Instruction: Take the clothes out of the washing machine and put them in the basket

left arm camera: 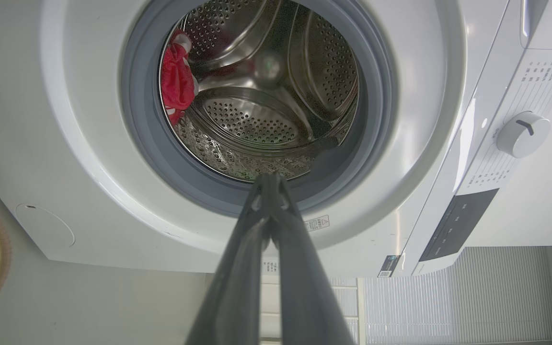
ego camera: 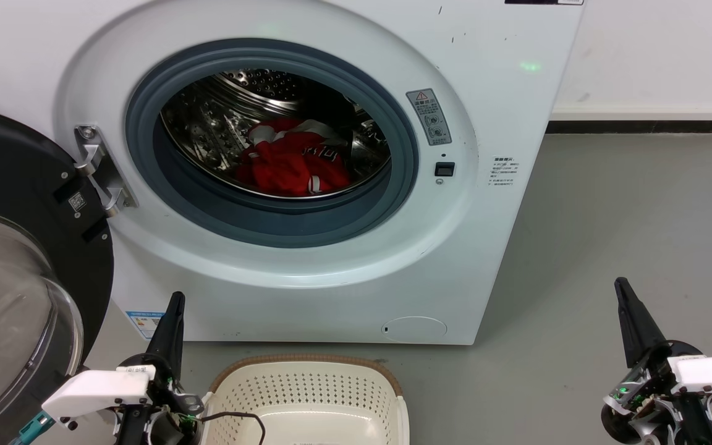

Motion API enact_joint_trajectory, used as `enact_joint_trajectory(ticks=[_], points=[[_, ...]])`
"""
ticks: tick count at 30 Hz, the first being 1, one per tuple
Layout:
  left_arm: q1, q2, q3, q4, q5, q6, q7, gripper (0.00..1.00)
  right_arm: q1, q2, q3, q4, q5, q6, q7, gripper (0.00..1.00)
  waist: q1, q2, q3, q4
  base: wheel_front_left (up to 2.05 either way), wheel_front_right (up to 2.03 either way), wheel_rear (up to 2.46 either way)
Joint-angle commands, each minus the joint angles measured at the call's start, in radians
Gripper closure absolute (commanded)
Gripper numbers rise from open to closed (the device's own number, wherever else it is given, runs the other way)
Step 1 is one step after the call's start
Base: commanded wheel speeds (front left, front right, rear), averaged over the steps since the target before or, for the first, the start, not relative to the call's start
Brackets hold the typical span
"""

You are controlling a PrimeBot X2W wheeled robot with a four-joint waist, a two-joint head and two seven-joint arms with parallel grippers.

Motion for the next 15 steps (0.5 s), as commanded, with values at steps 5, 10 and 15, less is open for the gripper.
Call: enact_joint_trajectory(ticks=[5, 10, 15], points=[[-0.006, -0.001, 0.002, 0.0, -0.002, -0.002, 0.004, 1.0, -0.012, 0.003, -0.001, 0.002, -0.006, 0.0, 0.002, 1.0, 0.0, 0.0, 0.0, 0.0, 0.0, 0.0, 0.0], [-0.006, -0.001, 0.002, 0.0, -0.002, -0.002, 0.004, 1.0, -0.012, 0.003, -0.001, 0.002, -0.006, 0.0, 0.002, 1.0, 0.0, 0.0, 0.0, 0.0, 0.0, 0.0, 0.0], [-0.006, -0.001, 0.002, 0.0, -0.002, -0.002, 0.004, 1.0, -0.012, 0.003, 0.0, 0.002, -0.005, 0.0, 0.002, 1.0, 0.0, 0.0, 0.0, 0.0, 0.0, 0.0, 0.0]])
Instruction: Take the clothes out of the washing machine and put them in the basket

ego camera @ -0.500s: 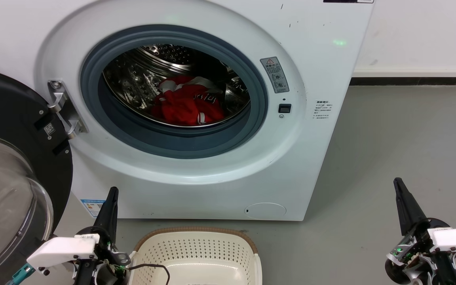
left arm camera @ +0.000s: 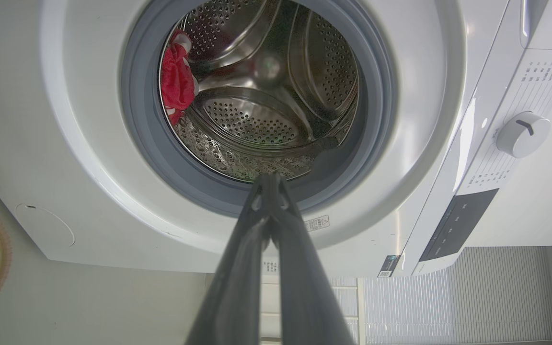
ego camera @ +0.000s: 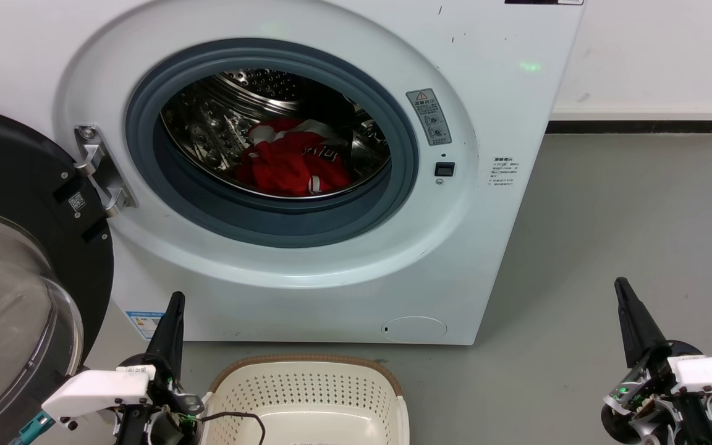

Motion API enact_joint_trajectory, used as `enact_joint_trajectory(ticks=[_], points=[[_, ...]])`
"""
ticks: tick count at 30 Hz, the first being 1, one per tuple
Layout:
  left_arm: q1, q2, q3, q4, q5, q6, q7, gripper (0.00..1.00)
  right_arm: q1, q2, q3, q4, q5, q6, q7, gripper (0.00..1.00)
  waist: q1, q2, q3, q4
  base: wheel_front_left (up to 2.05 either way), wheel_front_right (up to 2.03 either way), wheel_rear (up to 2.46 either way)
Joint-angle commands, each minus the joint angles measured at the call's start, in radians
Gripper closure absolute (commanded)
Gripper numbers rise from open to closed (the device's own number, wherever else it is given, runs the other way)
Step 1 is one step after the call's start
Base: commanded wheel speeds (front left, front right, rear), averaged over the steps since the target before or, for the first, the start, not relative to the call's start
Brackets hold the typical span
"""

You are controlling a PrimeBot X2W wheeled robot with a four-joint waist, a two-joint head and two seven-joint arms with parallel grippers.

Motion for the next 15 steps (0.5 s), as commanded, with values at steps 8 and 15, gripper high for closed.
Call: enact_joint_trajectory(ticks=[8, 15], points=[[-0.006, -0.001, 0.002, 0.0, -0.002, -0.002, 0.004, 1.0, -0.012, 0.003, 0.0, 0.002, -0.005, 0.0, 0.001, 1.0, 0.0, -0.0001, 0.0, 0.0, 0.0, 0.0, 0.0], [0.005, -0.001, -0.004, 0.009, 0.0, 0.0, -0.002, 0.0, 0.006, 0.0, 0.002, 0.007, -0.001, 0.0, -0.002, 0.0, 0.0, -0.0001, 0.0, 0.0, 0.0, 0.0, 0.0]])
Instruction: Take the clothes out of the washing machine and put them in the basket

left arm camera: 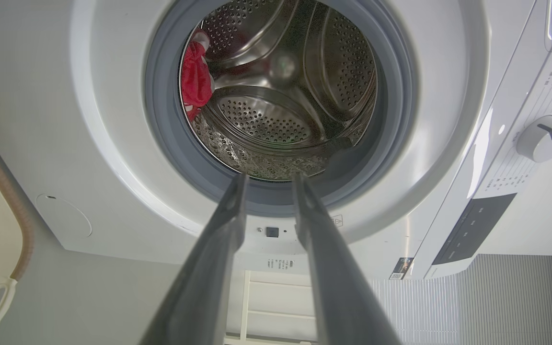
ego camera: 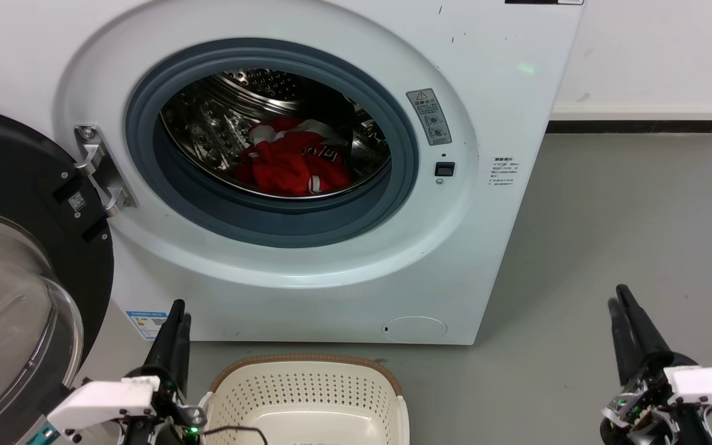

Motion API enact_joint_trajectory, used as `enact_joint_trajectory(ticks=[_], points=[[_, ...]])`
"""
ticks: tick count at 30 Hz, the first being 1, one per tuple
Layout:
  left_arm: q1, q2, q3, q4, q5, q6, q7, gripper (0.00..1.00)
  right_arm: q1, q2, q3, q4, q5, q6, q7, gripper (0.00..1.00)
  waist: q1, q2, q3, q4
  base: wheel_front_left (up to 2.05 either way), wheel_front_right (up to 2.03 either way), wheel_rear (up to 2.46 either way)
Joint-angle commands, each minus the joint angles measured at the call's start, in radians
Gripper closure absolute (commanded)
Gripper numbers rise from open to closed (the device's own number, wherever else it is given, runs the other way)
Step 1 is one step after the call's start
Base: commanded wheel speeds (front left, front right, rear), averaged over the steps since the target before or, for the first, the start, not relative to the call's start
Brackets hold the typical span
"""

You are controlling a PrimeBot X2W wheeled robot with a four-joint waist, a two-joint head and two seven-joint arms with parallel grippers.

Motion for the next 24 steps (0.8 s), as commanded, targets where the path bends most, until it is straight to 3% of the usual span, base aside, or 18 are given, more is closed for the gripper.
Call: enact_joint_trajectory(ticks=[1, 14, 24], points=[[-0.008, 0.001, -0.008, -0.008, 0.0, 0.0, -0.005, 0.0, -0.005, 0.0, 0.003, -0.011, -0.003, 0.0, -0.007, 0.0, 0.0, 0.0, 0.0, 0.0, 0.0, 0.0, 0.0], [-0.033, 0.001, -0.084, -0.03, 0.038, 0.0, -0.072, 0.0, 0.007, 0.0, 0.033, -0.057, -0.089, 0.0, -0.072, 0.0, 0.0, 0.0, 0.003, 0.001, 0.0, 0.0, 0.0], [-0.047, 0.001, -0.105, -0.09, 0.282, 0.0, -0.123, 0.0, 0.015, 0.0, 0.045, -0.108, -0.357, 0.0, -0.124, 0.0, 0.0, 0.0, 0.005, 0.003, 0.0, 0.0, 0.0]])
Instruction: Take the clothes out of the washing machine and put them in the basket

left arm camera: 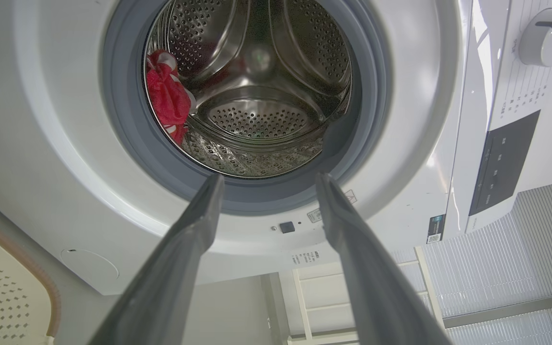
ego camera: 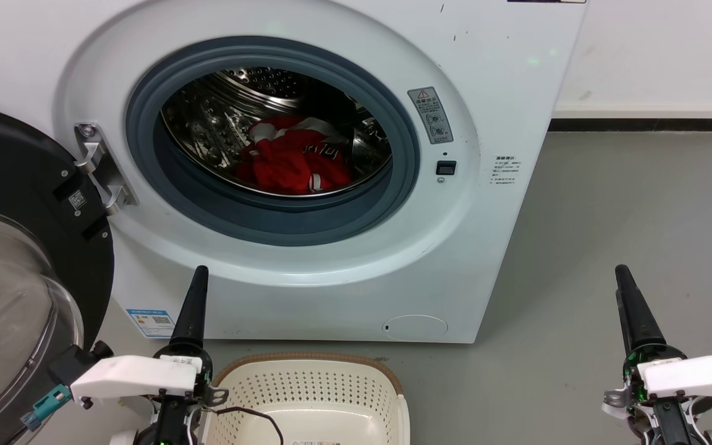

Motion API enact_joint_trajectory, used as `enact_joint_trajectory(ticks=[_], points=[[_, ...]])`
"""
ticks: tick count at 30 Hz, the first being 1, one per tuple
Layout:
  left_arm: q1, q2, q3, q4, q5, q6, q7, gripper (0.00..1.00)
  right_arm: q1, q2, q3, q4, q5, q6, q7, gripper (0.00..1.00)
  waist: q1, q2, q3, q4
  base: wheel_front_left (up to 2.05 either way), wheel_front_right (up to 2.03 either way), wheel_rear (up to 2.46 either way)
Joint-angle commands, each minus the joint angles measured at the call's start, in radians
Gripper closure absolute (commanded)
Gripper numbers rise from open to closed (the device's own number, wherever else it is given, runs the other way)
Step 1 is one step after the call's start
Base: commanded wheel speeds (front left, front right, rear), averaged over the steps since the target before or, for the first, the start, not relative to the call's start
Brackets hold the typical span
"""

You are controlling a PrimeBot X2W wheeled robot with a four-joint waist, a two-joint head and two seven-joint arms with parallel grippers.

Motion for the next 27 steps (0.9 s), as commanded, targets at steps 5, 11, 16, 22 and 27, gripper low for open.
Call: enact_joint_trajectory(ticks=[5, 11, 16, 22, 27], points=[[-0.034, 0.003, -0.014, -0.039, 0.109, 0.0, -0.023, 0.0, -0.002, -0.003, 0.003, -0.041, -0.123, 0.0, -0.025, 0.0, 0.0, -0.0001, 0.0, 0.001, 0.0, 0.0, 0.0], [-0.035, 0.003, -0.029, -0.054, 0.239, 0.0, -0.048, 0.0, 0.009, -0.003, 0.01, -0.065, -0.281, 0.0, -0.051, 0.0, 0.0, -0.0001, 0.001, 0.002, 0.0, 0.0, 0.0], [-0.038, 0.003, -0.039, -0.059, 0.307, 0.0, -0.063, 0.0, 0.014, -0.003, 0.016, -0.076, -0.368, 0.0, -0.065, 0.0, 0.0, -0.0001, 0.001, 0.003, 0.0, 0.0, 0.0], [-0.04, 0.003, -0.06, -0.059, 0.412, 0.0, -0.083, 0.0, 0.022, -0.003, 0.023, -0.083, -0.487, 0.0, -0.085, 0.0, 0.0, -0.0001, -0.001, 0.003, 0.0, 0.0, 0.0], [-0.044, 0.003, -0.077, -0.059, 0.489, 0.007, -0.099, 0.0, 0.029, -0.003, 0.028, -0.084, -0.577, 0.0, -0.101, 0.0, 0.0, -0.0001, -0.002, 0.003, 0.0, 0.0, 0.0]])
